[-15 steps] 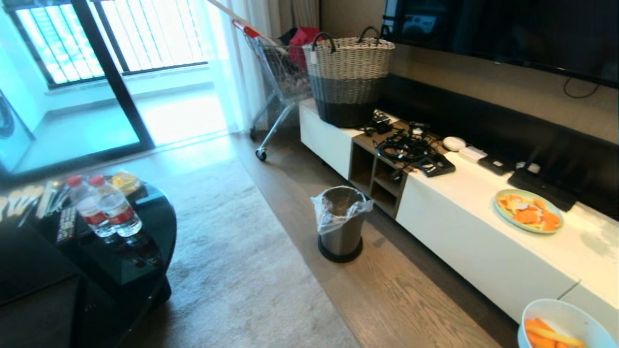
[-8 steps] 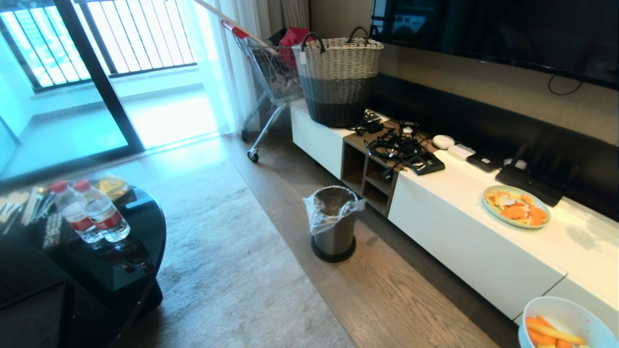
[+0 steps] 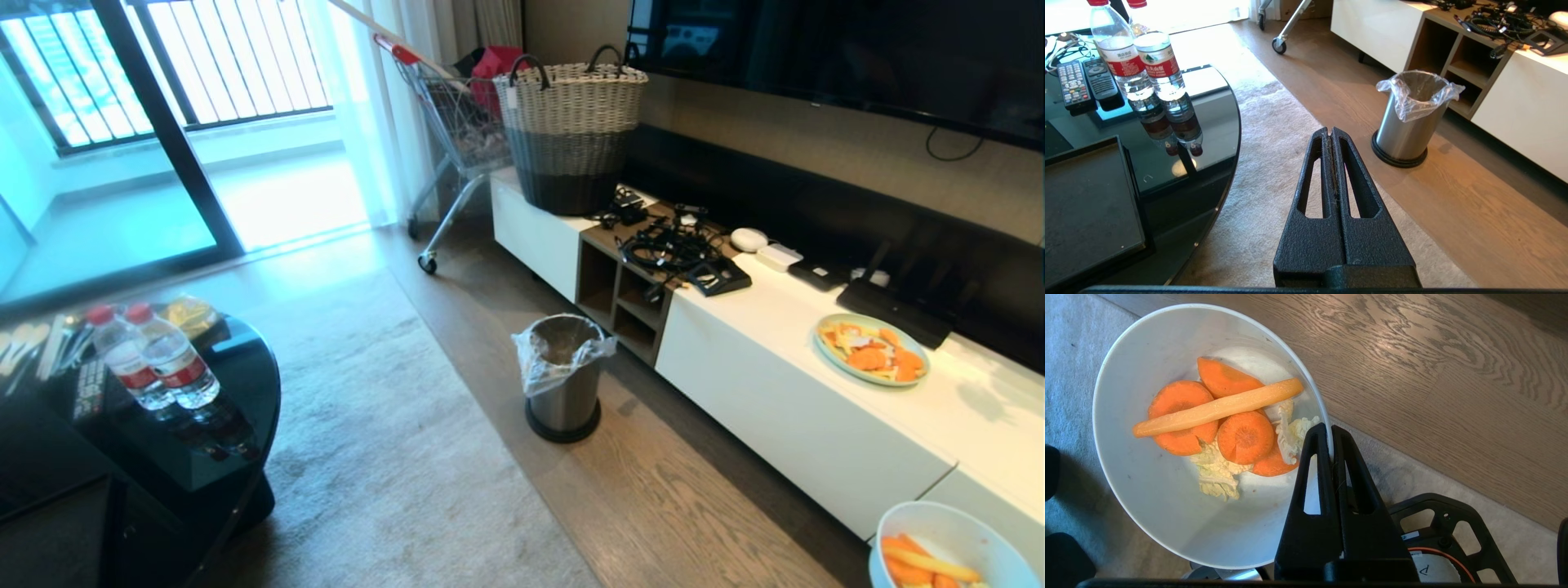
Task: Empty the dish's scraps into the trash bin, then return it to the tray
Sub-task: Move the bowl over the trash can
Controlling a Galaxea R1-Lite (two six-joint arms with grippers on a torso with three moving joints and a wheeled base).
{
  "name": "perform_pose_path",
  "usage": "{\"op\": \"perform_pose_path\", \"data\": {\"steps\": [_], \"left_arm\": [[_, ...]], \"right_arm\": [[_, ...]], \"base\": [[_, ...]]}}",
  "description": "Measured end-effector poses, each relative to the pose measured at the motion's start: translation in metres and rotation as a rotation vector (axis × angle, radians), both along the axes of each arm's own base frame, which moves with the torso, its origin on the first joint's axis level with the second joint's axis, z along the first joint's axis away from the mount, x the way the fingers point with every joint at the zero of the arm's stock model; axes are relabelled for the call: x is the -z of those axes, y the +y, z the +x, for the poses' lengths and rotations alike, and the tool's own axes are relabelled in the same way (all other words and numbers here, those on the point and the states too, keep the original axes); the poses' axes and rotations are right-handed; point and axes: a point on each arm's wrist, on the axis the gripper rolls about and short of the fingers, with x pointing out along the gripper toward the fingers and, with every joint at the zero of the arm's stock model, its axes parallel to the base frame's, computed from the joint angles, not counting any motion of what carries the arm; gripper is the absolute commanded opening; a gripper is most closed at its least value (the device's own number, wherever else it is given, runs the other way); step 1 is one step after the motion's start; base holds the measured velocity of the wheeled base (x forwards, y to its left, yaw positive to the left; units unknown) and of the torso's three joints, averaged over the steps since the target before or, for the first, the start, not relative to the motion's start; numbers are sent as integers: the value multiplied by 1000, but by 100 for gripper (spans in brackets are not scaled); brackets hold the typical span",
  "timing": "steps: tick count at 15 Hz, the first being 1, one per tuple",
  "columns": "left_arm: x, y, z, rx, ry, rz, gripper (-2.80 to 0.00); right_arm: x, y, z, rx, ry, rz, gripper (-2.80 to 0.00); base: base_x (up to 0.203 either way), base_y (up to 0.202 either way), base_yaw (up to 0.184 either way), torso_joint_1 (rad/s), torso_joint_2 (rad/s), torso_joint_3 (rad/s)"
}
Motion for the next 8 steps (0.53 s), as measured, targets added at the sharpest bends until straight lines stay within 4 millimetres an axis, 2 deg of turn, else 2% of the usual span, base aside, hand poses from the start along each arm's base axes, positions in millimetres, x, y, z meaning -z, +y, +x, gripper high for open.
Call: {"op": "perform_pose_path", "data": {"steps": [8], "left_arm": [[0,0,0,-1,0,0,-280]], "right_arm": [[0,-1,2,24,11,-30,-280]], "base": [[0,0,0,0,0,0]]}}
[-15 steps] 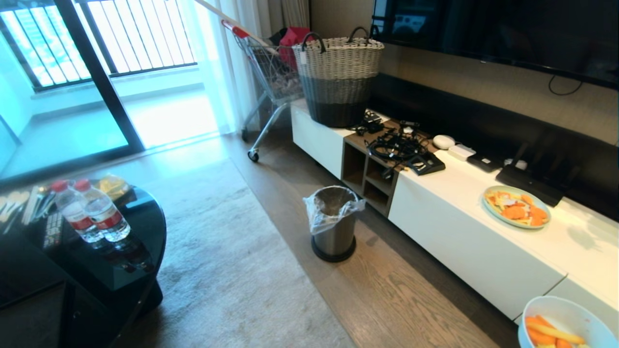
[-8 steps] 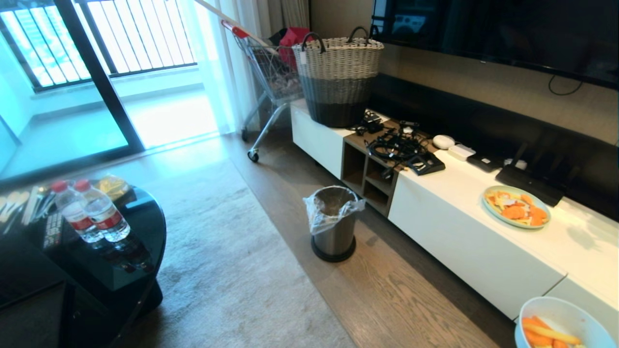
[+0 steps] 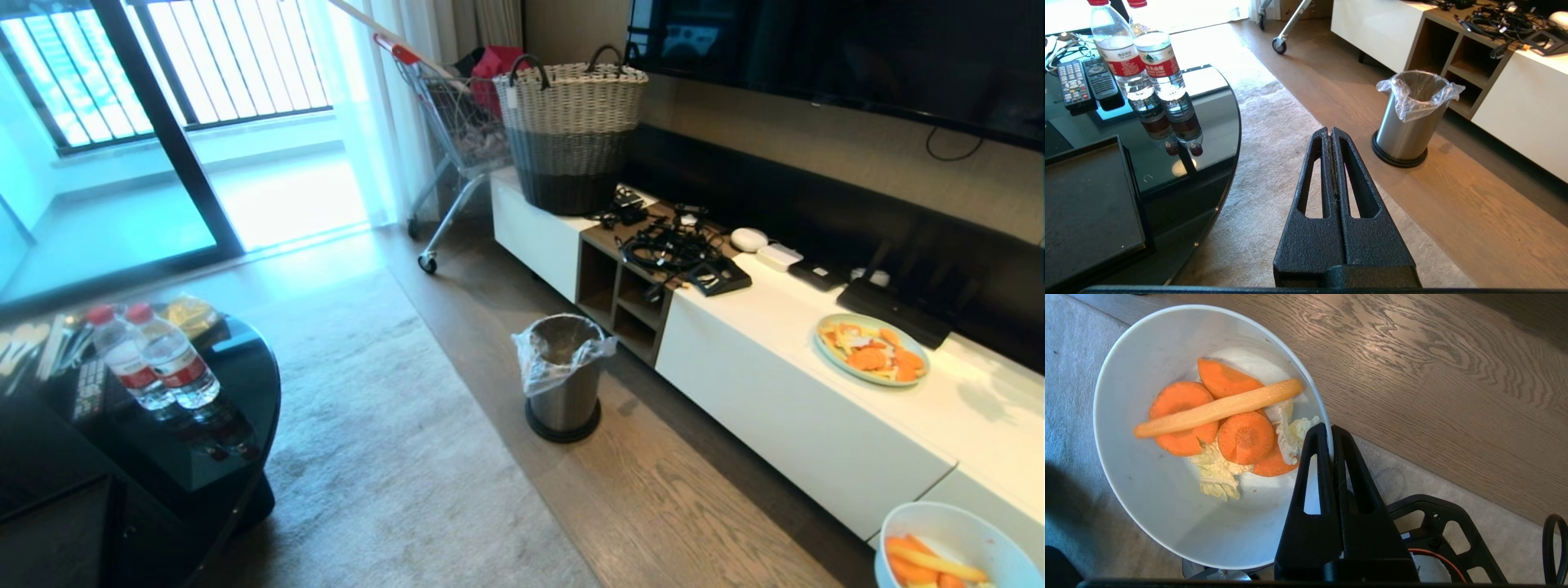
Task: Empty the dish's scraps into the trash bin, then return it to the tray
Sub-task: Move the bowl over the trash can
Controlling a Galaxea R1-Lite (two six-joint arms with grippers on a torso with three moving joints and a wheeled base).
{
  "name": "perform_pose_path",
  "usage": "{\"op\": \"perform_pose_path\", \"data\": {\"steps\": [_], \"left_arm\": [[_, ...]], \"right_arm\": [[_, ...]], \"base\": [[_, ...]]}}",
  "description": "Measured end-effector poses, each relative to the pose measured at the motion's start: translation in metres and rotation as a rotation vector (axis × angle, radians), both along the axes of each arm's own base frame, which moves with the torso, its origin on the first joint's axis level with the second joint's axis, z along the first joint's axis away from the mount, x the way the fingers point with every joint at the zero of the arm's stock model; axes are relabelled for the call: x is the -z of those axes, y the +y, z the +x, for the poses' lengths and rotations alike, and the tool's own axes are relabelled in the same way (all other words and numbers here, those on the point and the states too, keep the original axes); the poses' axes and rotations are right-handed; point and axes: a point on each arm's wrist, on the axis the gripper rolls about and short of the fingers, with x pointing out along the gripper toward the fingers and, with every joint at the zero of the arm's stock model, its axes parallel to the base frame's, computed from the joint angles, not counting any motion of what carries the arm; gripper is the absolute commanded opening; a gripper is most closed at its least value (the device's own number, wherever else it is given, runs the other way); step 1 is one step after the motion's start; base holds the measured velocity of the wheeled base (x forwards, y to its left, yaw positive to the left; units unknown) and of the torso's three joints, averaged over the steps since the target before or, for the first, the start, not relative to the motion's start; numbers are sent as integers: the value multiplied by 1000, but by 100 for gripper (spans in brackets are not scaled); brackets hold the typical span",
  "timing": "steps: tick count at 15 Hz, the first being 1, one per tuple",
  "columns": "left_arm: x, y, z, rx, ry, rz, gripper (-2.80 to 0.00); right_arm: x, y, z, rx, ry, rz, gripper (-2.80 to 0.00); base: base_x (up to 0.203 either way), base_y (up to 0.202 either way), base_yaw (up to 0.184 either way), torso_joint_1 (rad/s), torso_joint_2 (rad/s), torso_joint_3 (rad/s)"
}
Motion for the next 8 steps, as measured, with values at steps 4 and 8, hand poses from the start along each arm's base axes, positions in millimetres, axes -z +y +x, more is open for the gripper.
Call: {"op": "perform_pose_path", "data": {"steps": [4,8], "left_arm": [[0,0,0,0,0,0,-280],[0,0,0,0,0,0,-280]], "right_arm": [[1,0,0,2,2,1,-280],[1,0,-1,26,0,18,-280]], "base": [[0,0,0,0,0,0],[0,0,0,0,0,0]]}}
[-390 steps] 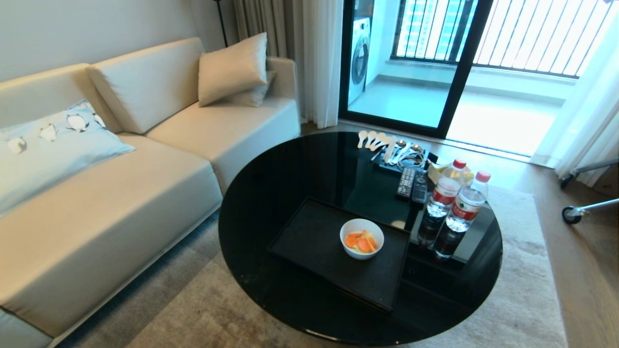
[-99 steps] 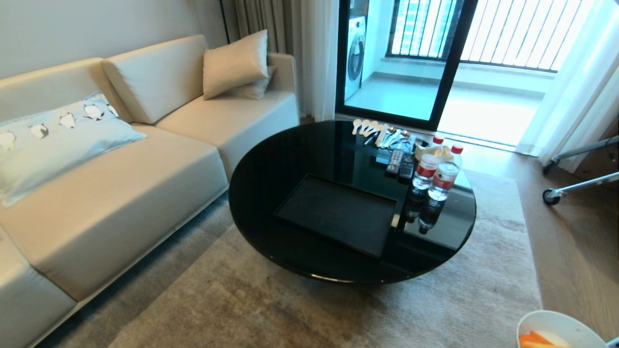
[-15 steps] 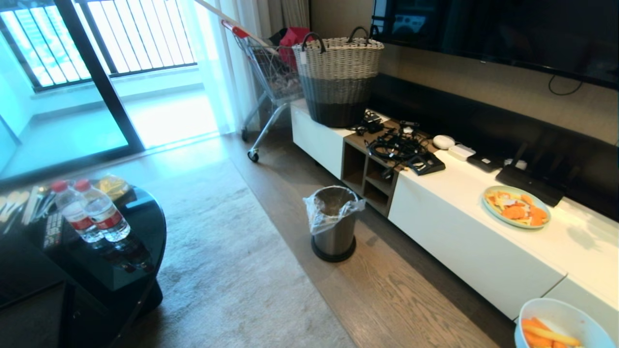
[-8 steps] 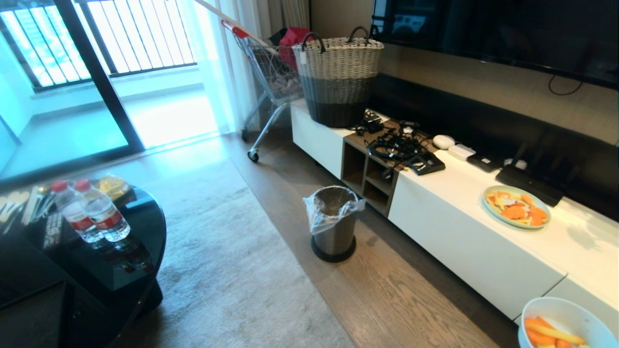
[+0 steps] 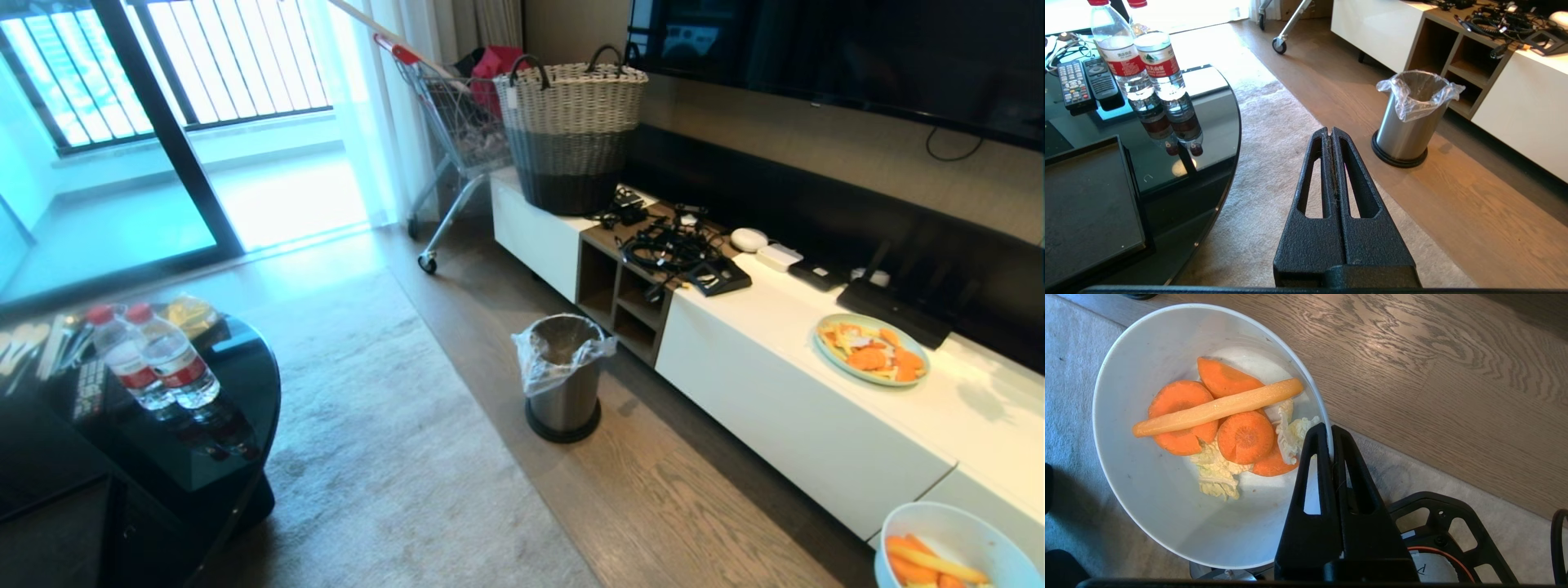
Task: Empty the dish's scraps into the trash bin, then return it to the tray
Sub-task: Move the bowl over the trash can
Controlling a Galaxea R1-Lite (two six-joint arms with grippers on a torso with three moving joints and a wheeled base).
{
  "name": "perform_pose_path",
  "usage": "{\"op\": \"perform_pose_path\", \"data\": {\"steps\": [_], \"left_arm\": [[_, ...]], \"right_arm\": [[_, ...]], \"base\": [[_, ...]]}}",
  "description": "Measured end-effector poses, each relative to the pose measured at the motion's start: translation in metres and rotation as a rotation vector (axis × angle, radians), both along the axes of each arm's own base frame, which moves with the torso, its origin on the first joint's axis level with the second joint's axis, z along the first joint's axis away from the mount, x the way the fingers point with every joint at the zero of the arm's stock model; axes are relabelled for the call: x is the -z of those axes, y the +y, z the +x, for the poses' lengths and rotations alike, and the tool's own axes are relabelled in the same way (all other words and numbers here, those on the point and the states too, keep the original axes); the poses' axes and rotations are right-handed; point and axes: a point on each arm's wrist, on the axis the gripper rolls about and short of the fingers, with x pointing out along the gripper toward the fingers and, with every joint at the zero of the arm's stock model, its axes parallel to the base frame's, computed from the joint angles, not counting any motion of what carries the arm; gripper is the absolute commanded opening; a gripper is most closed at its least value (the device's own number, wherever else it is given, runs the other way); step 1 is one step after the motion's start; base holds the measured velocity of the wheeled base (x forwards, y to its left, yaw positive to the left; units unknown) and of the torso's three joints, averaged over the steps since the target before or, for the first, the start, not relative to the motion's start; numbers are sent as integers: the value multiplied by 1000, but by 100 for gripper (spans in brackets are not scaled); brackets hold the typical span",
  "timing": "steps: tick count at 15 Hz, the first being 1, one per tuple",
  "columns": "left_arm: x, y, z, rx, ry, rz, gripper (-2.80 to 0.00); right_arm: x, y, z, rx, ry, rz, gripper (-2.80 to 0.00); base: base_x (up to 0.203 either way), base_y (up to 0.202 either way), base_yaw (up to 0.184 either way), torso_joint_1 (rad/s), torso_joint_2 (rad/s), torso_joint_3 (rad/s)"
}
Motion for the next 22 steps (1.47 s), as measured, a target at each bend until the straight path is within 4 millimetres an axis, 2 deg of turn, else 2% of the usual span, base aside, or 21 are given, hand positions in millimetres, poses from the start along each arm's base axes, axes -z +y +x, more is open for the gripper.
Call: {"op": "perform_pose_path", "data": {"steps": [6,18,22], "left_arm": [[0,0,0,0,0,1,-280],[0,0,0,0,0,1,-280],[0,0,0,0,0,0,-280]], "right_arm": [[0,0,0,1,2,2,-280],[1,0,0,0,3,3,-280],[1,0,0,0,3,1,-280]], "base": [[0,0,0,0,0,0],[176,0,1,5,1,3],[0,0,0,0,0,0]]}}
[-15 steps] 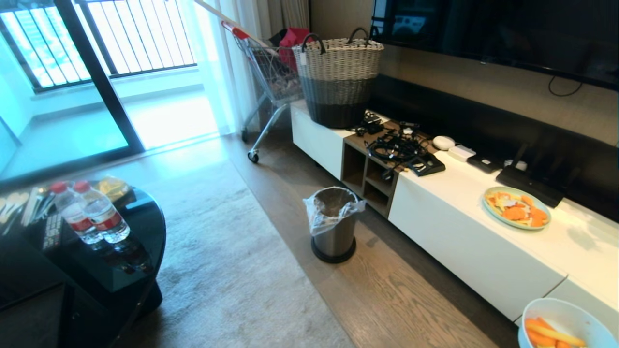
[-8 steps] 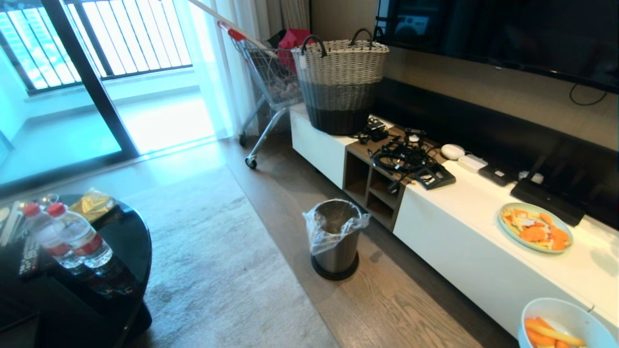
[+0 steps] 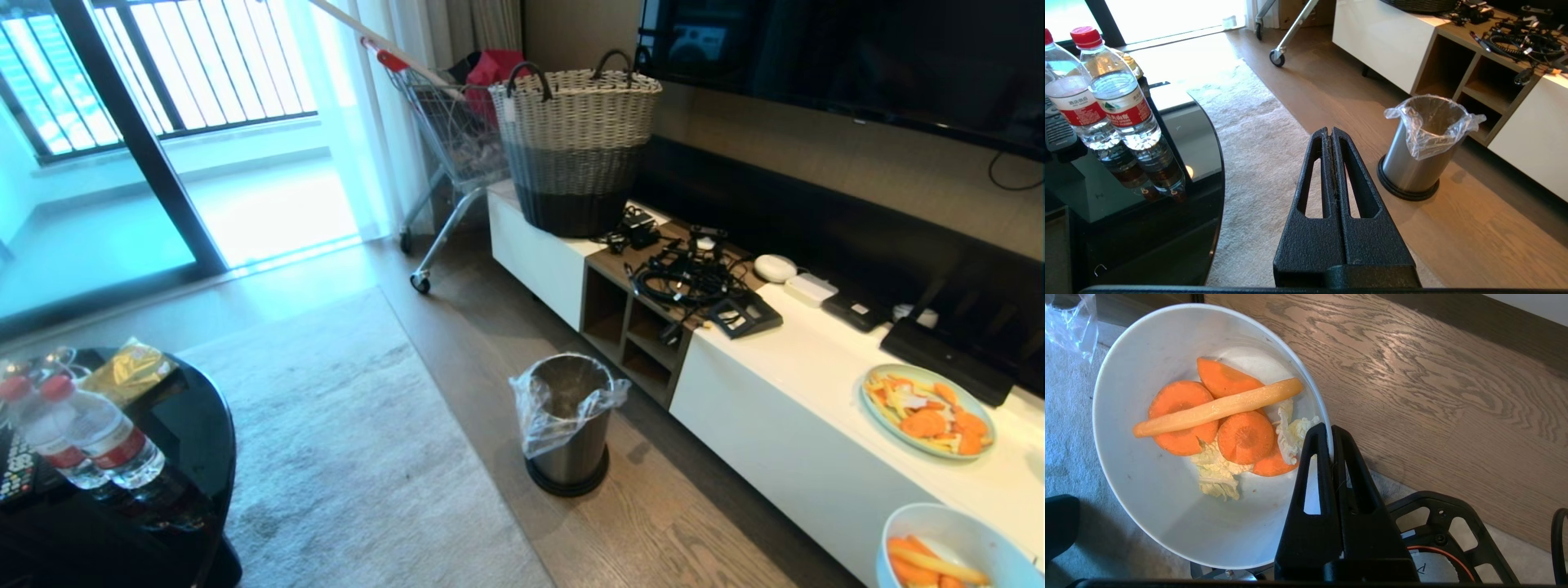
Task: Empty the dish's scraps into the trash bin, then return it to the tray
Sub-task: Move the bowl over the trash can
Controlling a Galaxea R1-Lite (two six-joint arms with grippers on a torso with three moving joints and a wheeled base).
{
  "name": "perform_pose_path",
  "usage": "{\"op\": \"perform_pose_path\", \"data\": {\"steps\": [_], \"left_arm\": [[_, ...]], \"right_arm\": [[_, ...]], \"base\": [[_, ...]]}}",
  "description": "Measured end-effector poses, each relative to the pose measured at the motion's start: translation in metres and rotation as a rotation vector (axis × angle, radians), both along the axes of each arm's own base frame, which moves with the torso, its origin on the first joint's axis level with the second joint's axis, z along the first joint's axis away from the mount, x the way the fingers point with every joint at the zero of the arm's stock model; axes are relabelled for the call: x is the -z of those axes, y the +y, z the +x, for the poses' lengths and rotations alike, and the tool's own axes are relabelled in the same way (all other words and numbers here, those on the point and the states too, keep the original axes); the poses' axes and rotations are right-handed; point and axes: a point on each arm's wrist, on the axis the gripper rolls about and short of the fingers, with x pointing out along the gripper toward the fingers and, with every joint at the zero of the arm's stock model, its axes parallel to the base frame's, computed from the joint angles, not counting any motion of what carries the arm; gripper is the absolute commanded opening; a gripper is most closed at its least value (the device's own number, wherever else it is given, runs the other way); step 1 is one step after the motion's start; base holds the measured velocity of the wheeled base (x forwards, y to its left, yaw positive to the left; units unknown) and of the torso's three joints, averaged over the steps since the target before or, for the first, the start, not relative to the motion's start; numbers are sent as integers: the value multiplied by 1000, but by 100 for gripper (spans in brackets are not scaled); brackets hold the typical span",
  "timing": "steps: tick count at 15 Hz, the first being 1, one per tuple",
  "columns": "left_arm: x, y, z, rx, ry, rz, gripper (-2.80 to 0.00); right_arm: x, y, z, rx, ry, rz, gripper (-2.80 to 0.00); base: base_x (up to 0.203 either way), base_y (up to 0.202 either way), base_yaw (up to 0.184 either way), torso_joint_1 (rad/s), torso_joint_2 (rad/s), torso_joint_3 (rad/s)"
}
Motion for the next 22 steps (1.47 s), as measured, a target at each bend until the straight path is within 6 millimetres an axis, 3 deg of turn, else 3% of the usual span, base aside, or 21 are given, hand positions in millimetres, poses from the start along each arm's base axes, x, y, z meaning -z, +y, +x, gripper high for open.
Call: {"op": "perform_pose_path", "data": {"steps": [11,22], "left_arm": [[0,0,0,0,0,1,-280],[0,0,0,0,0,0,-280]], "right_arm": [[-2,0,1,0,-11,-10,-280],[-8,1,9,-114,-80,-84,-280]], "base": [[0,0,0,0,0,0],[0,0,0,2,2,-177]]}}
